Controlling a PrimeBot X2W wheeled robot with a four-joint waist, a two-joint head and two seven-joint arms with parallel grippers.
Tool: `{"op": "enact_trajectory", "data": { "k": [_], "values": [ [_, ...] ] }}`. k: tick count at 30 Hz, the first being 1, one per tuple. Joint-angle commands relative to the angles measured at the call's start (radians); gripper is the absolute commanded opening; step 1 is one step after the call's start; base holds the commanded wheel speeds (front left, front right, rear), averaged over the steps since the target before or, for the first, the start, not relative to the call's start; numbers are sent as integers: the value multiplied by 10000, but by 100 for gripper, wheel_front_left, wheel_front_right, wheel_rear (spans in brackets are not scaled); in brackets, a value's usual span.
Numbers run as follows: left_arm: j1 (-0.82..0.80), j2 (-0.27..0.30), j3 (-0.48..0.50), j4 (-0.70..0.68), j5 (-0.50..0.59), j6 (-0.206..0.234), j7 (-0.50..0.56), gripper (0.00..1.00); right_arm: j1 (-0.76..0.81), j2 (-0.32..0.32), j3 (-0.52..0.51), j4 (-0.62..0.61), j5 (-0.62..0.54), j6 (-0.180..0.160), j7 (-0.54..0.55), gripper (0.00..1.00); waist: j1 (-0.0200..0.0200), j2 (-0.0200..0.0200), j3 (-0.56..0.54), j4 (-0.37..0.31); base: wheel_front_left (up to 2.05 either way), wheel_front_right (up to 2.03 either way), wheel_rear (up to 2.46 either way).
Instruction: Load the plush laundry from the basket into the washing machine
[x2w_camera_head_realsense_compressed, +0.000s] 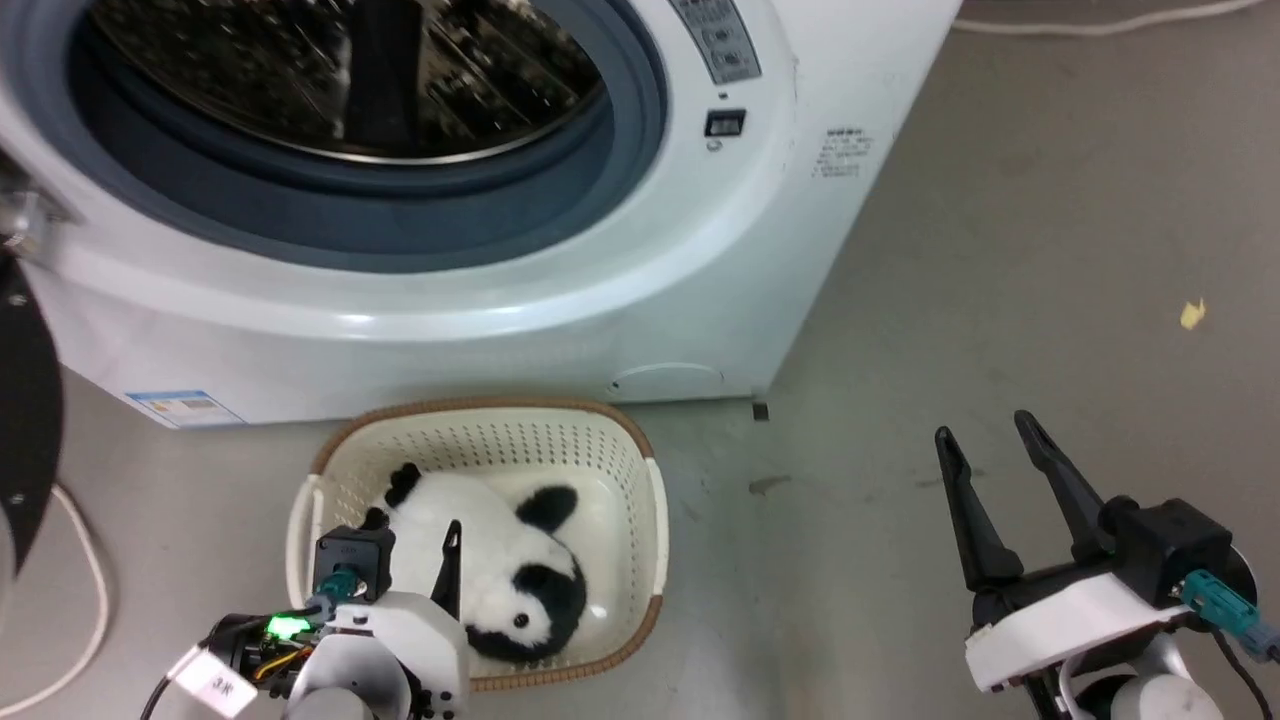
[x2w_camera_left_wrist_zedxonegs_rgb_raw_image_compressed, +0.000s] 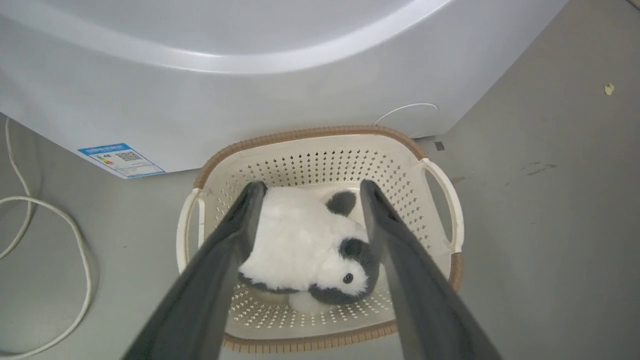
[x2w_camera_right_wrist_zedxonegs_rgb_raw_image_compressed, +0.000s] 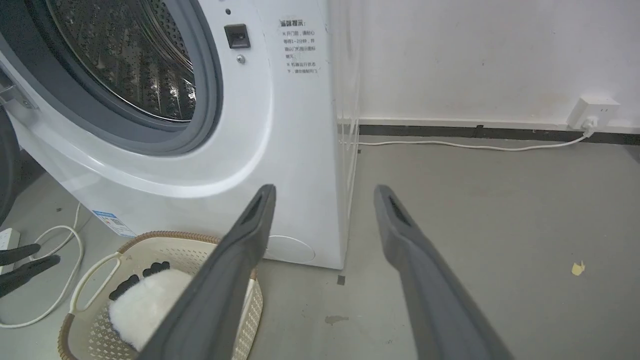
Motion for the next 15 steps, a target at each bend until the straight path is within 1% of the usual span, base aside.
{"op": "enact_trajectory", "data": {
  "k": [1, 6, 15],
  "values": [
    [-237, 91, -19, 294, -82, -68, 97, 100, -216, 6, 65, -30, 110, -4, -98, 100, -2, 0, 245, -149, 0, 0, 0],
    [-684, 329, -65, 989, -201, -147, 215, 100, -371, 6, 169, -50, 264, -4, -202, 100, -2, 0, 723, -326, 0, 0, 0],
    [-1557, 694, -73, 2264, -491, -146, 471, 100, -683, 7, 287, -207, 446, -5, -391, 100, -2, 0, 1709, -530, 0, 0, 0]
  ]
}}
